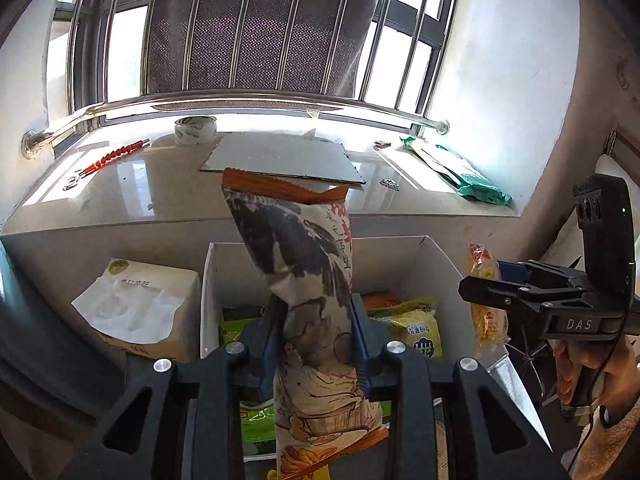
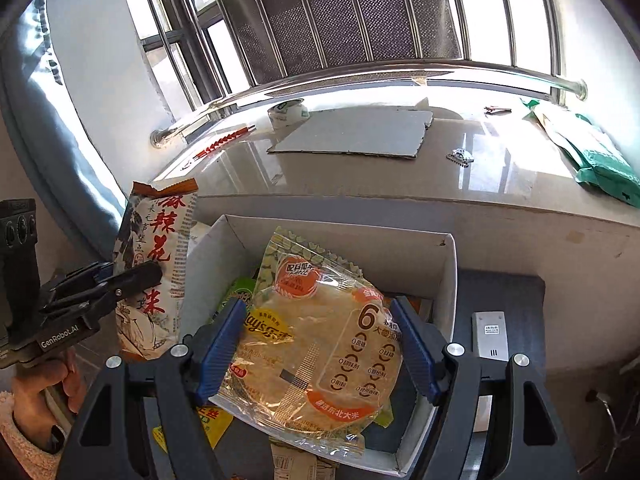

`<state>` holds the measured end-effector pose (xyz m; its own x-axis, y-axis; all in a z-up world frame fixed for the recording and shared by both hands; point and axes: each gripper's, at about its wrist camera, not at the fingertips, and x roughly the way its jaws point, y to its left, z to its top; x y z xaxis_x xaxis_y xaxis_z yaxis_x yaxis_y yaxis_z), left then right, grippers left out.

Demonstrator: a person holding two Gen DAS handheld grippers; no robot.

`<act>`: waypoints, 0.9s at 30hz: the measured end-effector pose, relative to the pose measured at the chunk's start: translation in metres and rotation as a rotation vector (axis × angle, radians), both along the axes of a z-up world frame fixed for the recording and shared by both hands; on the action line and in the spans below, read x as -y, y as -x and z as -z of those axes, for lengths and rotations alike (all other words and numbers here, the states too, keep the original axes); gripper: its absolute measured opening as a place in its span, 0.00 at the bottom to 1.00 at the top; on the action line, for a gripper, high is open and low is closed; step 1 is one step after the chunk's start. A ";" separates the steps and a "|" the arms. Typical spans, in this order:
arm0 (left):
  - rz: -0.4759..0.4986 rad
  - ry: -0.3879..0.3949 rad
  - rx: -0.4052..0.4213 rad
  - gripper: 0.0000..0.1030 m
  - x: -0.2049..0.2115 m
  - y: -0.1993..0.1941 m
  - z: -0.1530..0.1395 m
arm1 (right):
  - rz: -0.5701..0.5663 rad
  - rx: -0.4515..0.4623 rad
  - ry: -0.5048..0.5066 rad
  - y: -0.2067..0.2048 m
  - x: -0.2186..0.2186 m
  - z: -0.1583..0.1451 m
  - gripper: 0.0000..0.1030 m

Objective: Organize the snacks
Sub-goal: 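Carry both held bags over the white box and release them inside, then grasp the long white printed snack bag with the right tool while the left tool grasps a clear jelly cup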

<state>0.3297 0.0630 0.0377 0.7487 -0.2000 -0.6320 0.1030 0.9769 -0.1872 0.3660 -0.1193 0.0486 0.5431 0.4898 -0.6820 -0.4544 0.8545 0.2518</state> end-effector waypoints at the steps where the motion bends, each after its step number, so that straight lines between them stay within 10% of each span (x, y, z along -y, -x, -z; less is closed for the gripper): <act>1: 0.003 -0.014 -0.006 0.34 0.002 -0.005 0.003 | 0.005 -0.005 0.000 -0.004 -0.001 0.001 0.76; 6: -0.034 -0.047 -0.074 0.46 0.004 -0.024 0.017 | 0.030 -0.027 0.015 -0.018 -0.005 0.009 0.81; 8: -0.041 -0.056 -0.096 1.00 0.004 -0.026 0.020 | 0.058 -0.083 0.015 -0.024 -0.003 0.016 0.96; 17: -0.044 -0.121 -0.018 1.00 0.003 0.012 -0.001 | 0.068 -0.062 0.005 -0.007 0.017 0.009 1.00; 27: -0.127 -0.042 0.169 1.00 -0.014 0.159 -0.029 | 0.032 0.124 -0.117 0.108 0.065 -0.023 1.00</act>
<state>0.1710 0.0774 0.0669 0.8621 -0.0733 -0.5014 0.0047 0.9906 -0.1367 0.2577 -0.1843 0.0716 0.6362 0.5430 -0.5481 -0.4615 0.8371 0.2937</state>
